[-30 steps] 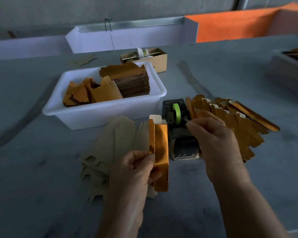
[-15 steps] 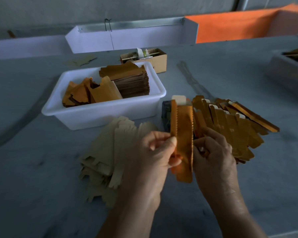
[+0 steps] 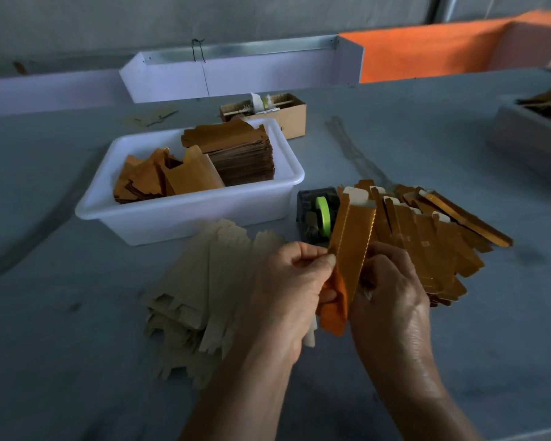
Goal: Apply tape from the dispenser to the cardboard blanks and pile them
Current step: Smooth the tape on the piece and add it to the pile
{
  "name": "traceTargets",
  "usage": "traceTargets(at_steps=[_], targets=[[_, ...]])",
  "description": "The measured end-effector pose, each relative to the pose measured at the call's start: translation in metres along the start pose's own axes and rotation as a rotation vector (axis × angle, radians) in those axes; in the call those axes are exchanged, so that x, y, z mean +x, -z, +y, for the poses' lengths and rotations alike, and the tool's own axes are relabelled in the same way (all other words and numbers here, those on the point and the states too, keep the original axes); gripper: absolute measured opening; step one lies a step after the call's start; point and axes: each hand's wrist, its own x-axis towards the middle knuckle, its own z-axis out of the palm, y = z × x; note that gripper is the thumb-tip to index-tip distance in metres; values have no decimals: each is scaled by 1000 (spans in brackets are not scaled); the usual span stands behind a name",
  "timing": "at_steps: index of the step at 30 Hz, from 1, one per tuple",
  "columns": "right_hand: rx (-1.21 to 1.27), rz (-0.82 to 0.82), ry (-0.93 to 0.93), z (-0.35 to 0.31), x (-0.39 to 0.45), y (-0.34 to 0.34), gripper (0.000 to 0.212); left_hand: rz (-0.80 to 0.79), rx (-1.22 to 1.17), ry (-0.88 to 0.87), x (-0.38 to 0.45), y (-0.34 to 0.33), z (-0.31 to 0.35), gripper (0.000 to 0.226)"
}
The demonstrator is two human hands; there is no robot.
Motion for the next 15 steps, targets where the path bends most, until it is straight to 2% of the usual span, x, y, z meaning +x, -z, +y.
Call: traceTargets(at_steps=[2,4,6,8,10,12,14,15], targets=[[19,24,18,1,0,9,6,9,-20,-3,-2,-1,0,5],[53,50,17,4,1,22,11,29,-6,-17,-5,0,-2,8],[191,13,-37,4,3,36,10,51,43,-44,-9,3,-6,12],[486,-120,-124,-4,4,49,6,71,80,-76,-13,7,-8,13],[711,-296,-139,-13,4,57,13,72,107,-97,-18,11,-8,7],[698,-414,-79,-18,4,58,14,43,96,-98,-22,13,-7,6],[599,-448,-12,-18,5,56,10,9,44,-76,-25,14,-5,6],[544,-452,12,-17,5,55,16,5,36,-71,-27,15,-4,6]])
